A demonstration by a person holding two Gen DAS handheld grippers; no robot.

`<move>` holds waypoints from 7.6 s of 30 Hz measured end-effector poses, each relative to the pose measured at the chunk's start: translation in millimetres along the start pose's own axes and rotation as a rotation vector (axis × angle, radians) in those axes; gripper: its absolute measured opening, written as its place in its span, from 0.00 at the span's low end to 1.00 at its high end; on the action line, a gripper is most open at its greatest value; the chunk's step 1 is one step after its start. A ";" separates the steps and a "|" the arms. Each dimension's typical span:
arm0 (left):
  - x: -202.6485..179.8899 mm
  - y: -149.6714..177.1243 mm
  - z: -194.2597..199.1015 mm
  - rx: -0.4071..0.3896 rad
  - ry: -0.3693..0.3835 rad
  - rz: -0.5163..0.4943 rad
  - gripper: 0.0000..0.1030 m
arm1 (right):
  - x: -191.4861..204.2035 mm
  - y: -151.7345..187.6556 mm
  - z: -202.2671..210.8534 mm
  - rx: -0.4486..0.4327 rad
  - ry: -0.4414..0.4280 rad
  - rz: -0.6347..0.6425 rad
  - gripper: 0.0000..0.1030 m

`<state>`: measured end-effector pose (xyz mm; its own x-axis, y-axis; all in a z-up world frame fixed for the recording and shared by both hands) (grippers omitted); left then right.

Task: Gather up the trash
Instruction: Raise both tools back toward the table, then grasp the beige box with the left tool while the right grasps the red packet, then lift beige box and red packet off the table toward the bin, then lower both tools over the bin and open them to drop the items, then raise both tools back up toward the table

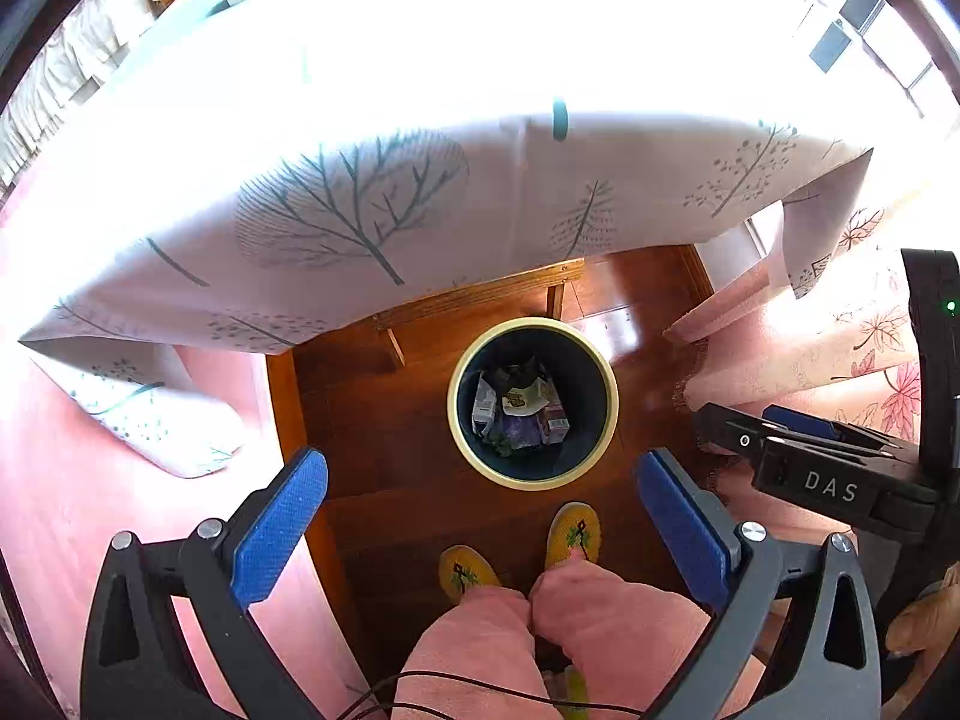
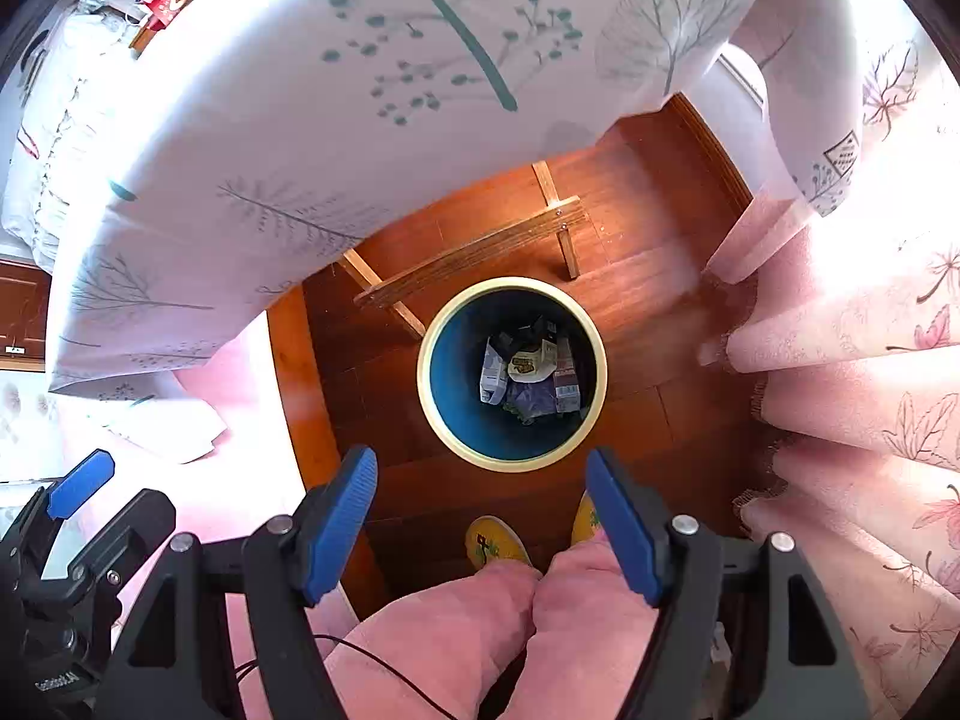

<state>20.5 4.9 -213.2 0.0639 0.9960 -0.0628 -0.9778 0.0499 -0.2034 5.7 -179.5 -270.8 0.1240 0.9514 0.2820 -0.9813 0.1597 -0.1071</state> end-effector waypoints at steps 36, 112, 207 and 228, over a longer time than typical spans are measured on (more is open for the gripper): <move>83.4 -190.3 151.4 -0.348 -0.147 -0.029 0.99 | 127.1 -194.9 151.1 -0.304 -0.071 0.381 0.71; 190.7 -442.4 -9.1 -0.129 0.207 -0.081 0.59 | 237.6 -430.5 19.5 -0.295 -0.005 -0.071 0.15; -37.2 9.0 -255.0 0.122 0.013 0.037 0.96 | -71.4 -4.3 -207.5 0.067 -0.068 0.042 0.43; -49.5 6.2 -125.4 0.127 0.055 0.063 0.96 | -48.1 -4.3 -91.1 0.058 -0.051 0.035 0.44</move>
<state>36.2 -53.4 -333.8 0.0091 0.9921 -0.1253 -0.9974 0.0001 -0.0721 17.4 -201.9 -370.7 0.0837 0.9411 0.3277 -0.9920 0.1099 -0.0621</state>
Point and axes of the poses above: each gripper's, at about its wrist camera, not at the fingertips, and z roughly against the way its jaws point, x to its left, y to its underside, the point moved 6 cm from there along -z, roughly the way its jaws point, and after that the axes turned 11 degrees about z, right-handed, at the moved point
